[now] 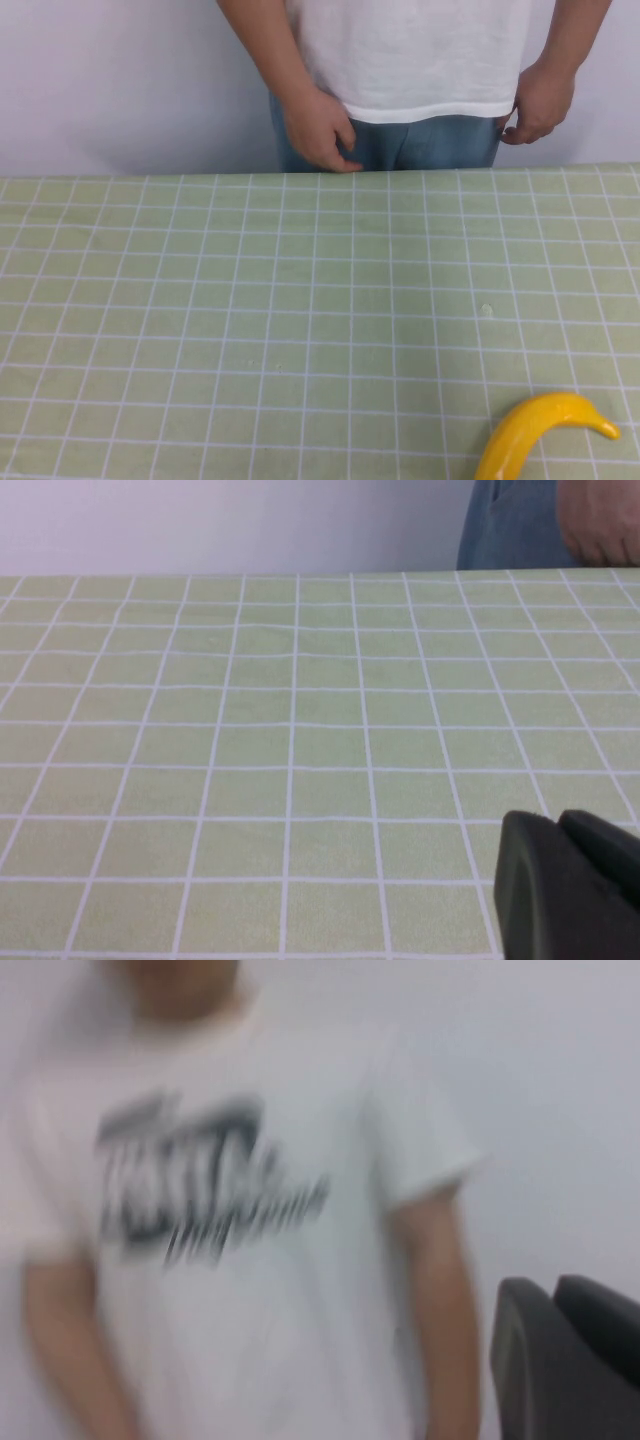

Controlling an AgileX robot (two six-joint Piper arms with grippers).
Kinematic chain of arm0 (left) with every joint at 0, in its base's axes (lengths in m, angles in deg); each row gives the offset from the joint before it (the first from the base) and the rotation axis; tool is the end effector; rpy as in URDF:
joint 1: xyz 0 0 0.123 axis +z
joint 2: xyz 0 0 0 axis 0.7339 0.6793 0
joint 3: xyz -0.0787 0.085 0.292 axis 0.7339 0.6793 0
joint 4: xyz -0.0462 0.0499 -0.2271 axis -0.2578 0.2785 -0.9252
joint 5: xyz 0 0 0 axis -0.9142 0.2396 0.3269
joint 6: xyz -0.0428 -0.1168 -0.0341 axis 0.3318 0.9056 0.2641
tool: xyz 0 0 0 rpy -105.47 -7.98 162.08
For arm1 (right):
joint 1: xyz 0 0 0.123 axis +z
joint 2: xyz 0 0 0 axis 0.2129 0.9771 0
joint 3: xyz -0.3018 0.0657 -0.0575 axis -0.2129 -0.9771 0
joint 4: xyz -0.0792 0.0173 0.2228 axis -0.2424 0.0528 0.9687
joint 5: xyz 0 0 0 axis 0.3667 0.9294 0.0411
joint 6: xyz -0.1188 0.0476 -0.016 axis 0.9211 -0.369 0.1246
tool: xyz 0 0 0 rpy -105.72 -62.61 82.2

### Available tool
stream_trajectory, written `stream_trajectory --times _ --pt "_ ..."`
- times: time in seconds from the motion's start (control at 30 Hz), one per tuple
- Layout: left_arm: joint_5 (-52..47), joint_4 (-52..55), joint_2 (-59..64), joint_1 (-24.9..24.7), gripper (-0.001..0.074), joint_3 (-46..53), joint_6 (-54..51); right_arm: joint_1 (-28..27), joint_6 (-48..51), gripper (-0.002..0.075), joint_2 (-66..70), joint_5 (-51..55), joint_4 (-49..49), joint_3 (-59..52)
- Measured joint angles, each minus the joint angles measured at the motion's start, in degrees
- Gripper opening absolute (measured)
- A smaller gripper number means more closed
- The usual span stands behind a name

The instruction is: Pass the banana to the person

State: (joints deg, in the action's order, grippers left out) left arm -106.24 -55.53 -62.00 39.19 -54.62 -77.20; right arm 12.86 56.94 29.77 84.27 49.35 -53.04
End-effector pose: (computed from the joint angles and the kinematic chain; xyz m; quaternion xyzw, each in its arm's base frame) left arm 0.0450 -0.0032 0.1625 0.0656 0.7977 -0.0197 0.5992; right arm 0.0350 0.0022 0.3800 0.0496 0.5673 0.0923 0.8168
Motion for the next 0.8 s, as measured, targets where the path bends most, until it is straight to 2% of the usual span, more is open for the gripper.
stream_trajectory --times 0.13,0.27,0.4,0.53,0.67,0.8 --pt "0.0 0.0 0.0 0.0 -0.0004 0.0 0.0 0.0 1.5 -0.0007 11.9 15.9 -2.8 4.1" --pt "0.0 -0.1 0.0 0.0 -0.0004 0.0 0.0 0.0 3.0 -0.0007 21.3 24.4 -10.2 4.3" --pt "0.0 -0.1 0.0 0.0 -0.0004 0.0 0.0 0.0 2.4 -0.0007 28.1 32.0 -11.8 4.5" --pt "0.0 -0.1 0.0 0.0 -0.0003 0.0 0.0 0.0 0.9 -0.0007 36.0 43.9 -14.4 6.9" --pt "0.0 -0.1 0.0 0.0 -0.0004 0.0 0.0 0.1 0.9 -0.0007 44.7 51.0 -20.3 9.6" --pt "0.0 -0.1 0.0 0.0 -0.0004 0.0 0.0 3.6 4.6 0.0001 51.2 52.1 -24.4 11.3"
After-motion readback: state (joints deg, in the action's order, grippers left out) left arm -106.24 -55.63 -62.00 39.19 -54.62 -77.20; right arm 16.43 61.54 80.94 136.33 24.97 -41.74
